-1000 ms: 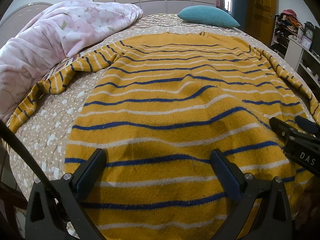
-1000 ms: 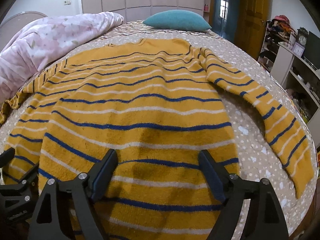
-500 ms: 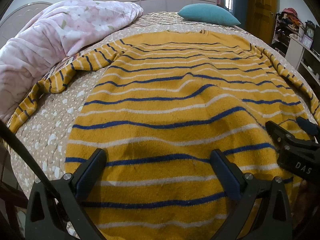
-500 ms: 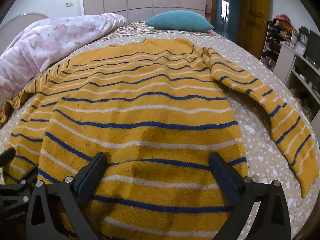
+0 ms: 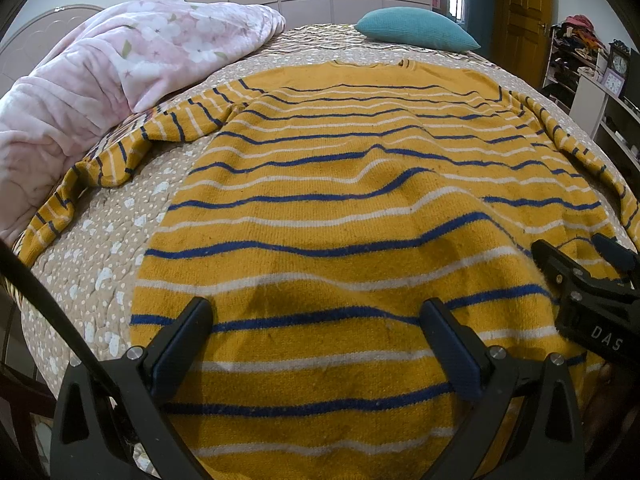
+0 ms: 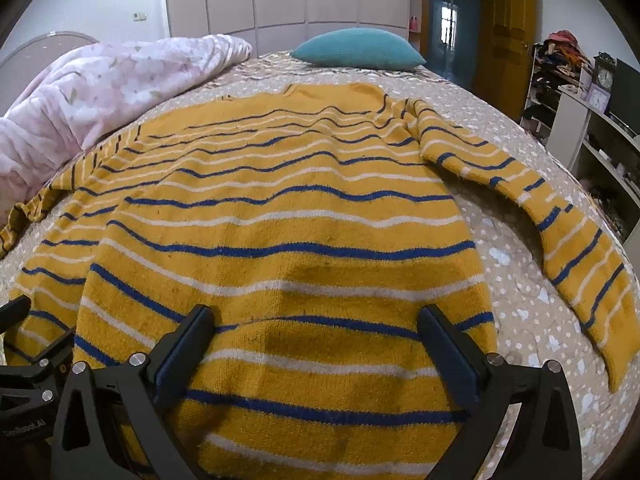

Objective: Fold small clothes

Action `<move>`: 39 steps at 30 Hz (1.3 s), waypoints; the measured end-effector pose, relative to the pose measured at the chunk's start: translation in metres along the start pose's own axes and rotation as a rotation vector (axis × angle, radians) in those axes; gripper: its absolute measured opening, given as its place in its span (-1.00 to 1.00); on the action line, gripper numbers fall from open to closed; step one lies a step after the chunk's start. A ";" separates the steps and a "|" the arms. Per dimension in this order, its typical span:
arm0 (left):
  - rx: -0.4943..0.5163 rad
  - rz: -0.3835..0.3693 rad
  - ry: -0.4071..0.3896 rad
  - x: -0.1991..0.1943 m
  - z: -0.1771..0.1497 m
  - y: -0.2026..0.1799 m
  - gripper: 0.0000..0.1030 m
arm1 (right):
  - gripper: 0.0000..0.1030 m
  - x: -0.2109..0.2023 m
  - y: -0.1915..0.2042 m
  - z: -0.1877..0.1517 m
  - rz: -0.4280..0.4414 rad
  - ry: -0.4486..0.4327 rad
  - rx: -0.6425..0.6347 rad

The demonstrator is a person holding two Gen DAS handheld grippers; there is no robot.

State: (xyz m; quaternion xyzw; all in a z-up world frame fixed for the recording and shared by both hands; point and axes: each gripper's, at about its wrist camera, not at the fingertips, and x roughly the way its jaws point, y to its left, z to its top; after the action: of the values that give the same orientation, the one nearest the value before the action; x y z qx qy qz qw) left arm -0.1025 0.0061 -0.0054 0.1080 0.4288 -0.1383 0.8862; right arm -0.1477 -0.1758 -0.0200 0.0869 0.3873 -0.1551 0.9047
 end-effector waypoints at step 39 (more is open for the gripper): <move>-0.307 -0.085 -0.092 -0.039 0.024 0.142 0.44 | 0.99 -0.002 -0.001 0.002 0.008 0.030 0.003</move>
State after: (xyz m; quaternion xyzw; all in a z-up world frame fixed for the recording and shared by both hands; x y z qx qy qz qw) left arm -0.0596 0.1382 0.0502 -0.0533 0.4082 -0.1133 0.9043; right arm -0.1481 -0.1766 -0.0176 0.0922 0.4001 -0.1505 0.8993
